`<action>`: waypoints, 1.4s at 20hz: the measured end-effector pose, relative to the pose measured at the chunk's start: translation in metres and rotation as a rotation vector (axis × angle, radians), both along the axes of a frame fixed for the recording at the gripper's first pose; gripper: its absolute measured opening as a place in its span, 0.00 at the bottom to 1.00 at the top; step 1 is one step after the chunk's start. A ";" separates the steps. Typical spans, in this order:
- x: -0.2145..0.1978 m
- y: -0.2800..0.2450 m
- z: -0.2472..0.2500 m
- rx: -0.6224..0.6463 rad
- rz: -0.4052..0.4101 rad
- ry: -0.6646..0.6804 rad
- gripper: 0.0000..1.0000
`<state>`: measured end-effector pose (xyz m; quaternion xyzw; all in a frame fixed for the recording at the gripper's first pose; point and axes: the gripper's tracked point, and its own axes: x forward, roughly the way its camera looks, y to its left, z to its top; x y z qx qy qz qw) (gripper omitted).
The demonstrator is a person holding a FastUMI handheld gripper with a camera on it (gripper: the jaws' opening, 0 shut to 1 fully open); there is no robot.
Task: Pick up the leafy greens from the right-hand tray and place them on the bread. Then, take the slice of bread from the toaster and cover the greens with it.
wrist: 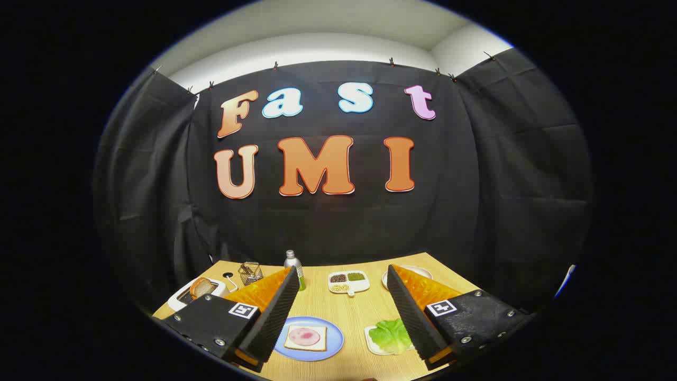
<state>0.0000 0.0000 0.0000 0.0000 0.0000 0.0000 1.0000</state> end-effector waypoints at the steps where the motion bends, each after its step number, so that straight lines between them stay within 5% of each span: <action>1: 0.000 -0.001 -0.001 0.001 -0.001 0.002 1.00; 28: 0.005 -0.006 -0.008 -0.002 0.007 0.028 1.00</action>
